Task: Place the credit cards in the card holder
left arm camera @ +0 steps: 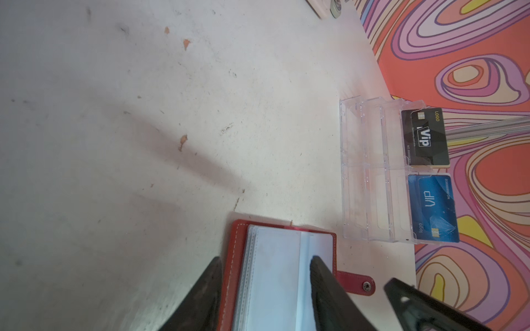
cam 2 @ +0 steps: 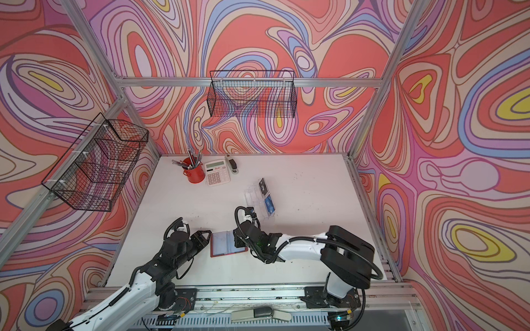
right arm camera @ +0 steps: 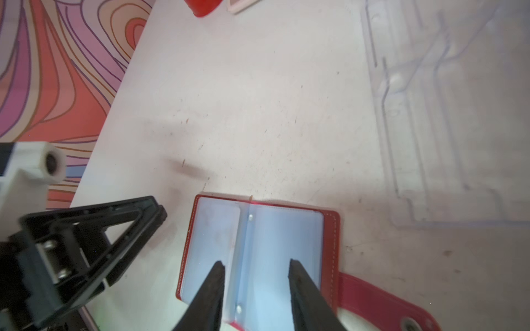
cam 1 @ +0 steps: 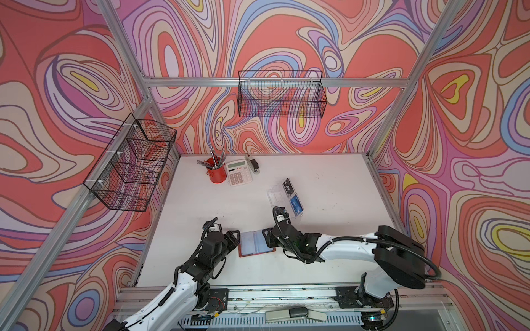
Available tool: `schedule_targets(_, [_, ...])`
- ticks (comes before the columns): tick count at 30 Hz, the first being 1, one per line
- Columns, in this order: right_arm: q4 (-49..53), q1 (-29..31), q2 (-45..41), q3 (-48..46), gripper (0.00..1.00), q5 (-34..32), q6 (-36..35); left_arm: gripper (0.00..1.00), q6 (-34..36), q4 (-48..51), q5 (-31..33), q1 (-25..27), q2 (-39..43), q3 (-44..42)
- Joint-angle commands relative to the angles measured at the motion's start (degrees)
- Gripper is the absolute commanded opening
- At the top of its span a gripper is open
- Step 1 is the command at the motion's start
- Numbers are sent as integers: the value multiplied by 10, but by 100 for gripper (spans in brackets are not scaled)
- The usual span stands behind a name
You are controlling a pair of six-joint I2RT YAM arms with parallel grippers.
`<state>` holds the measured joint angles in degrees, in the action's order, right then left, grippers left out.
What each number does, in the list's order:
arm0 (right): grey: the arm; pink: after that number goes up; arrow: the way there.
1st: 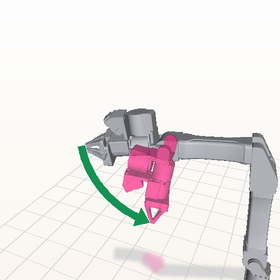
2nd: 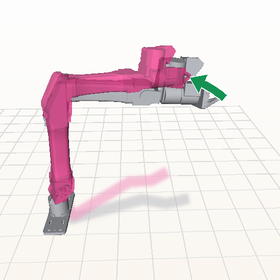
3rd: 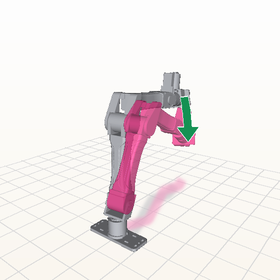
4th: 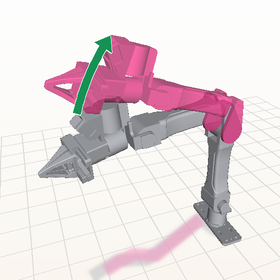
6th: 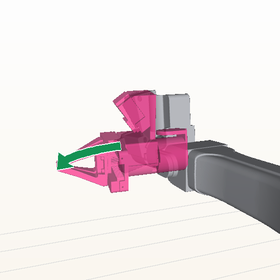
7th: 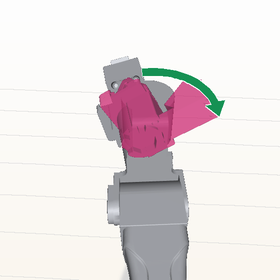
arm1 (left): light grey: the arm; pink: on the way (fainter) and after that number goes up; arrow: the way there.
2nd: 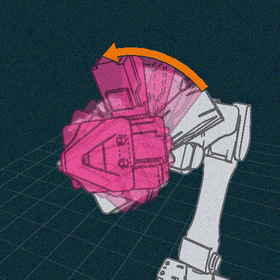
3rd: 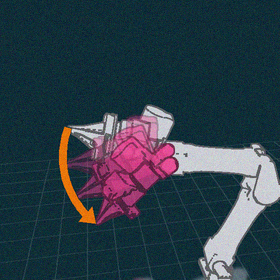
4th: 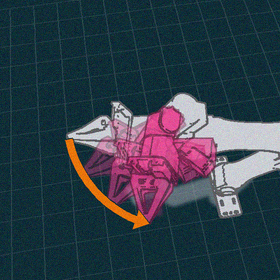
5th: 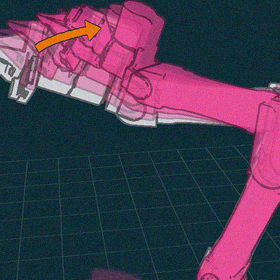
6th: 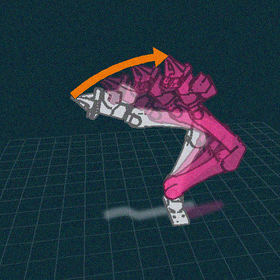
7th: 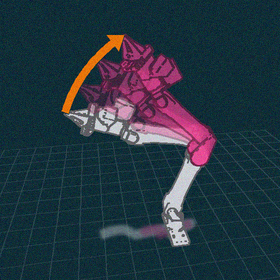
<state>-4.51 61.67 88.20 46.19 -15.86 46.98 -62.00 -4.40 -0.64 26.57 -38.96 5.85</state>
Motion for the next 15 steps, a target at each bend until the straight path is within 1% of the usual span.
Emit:
schedule_targets(1, [148, -38, -76, 64, 45, -44, -47, 52, 13, -34, -21, 0, -17, 0])
schedule_targets(4, [274, -105, -113, 151, 50, -30, -96, 53, 20, -50, -33, 0, -32, 0])
schedule_targets(6, [340, -159, -111, 215, 53, -16, -133, 54, 25, -61, -39, 0, -42, 1])
schedule_targets(8, [382, -218, -92, 272, 54, 5, -164, 54, 25, -65, -42, 0, -50, 2])
schedule_targets(10, [403, -276, -64, 316, 53, 43, -179, 54, 25, -72, -47, 1, -59, 3])
schedule_targets(12, [405, -327, -31, 351, 53, 105, -186, 54, 27, -80, -53, 0, -68, 4])
schedule_targets(15, [405, -357, 18, 387, 53, 157, -191, 55, 33, -81, -60, 0, -79, 11])
